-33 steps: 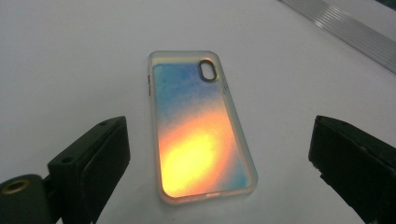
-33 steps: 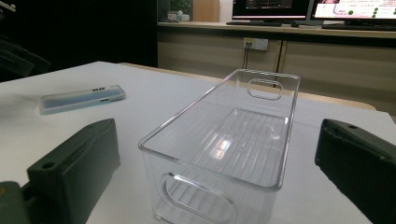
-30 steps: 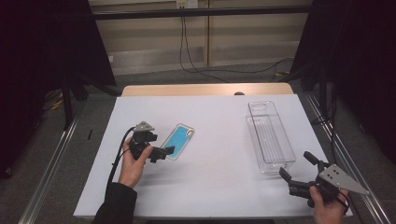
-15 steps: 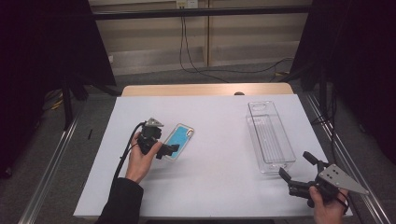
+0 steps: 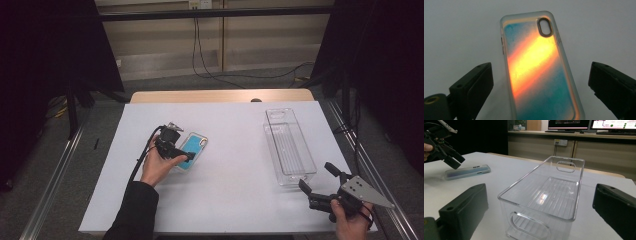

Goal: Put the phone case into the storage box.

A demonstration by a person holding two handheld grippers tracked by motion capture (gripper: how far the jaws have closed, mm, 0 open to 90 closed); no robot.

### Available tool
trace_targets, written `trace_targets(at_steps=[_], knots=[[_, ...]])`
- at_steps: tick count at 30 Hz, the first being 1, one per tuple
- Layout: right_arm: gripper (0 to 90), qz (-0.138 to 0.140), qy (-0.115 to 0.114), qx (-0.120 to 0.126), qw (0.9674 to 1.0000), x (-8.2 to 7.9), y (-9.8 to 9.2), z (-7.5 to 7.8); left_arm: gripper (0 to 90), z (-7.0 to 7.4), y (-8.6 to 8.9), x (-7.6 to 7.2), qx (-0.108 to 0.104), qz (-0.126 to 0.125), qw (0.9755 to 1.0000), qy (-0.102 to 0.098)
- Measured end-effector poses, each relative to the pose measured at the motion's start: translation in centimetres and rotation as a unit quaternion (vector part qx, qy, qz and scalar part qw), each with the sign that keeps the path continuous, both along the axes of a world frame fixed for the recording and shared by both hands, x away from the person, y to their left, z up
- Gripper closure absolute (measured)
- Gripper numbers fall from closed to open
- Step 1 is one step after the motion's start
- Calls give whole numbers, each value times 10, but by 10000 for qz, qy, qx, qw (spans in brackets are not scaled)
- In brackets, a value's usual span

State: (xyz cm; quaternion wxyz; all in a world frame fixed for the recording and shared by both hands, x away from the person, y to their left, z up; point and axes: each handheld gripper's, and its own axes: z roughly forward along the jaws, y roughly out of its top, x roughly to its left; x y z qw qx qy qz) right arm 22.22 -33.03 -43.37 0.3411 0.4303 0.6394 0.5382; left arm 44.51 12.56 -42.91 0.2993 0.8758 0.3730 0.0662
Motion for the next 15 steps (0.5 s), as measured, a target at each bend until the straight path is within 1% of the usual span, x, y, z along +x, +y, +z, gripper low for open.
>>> trace_targets(at_steps=[2,3,4,5,7,9,11,12,13,15], knots=[[0,14,2,6,10000,0,0,0,77,0,-1,3,47,13,10000,17],[0,22,0,-7,10000,0,0,0,77,-1,-2,6,56,49,9999,96],[0,29,5,-9,10000,0,1,0,77,-1,-3,7,133,42,9998,118],[0,31,3,-7,10000,0,0,0,74,-3,-6,9,159,-22,9997,196],[0,38,12,4,10000,0,1,0,76,-4,-10,10,292,-47,9994,155],[0,39,9,-8,10000,0,0,0,75,-6,-11,12,296,-37,9994,159],[0,35,7,-5,10000,0,1,0,74,-8,-13,13,312,-12,9993,218],[0,43,14,-12,10000,0,0,0,74,-10,-13,14,340,-36,9992,194],[0,27,9,-15,10000,0,1,0,73,-10,-14,14,342,-35,9991,233],[0,34,13,0,10000,0,0,0,68,-11,-15,14,363,-51,9991,228]])
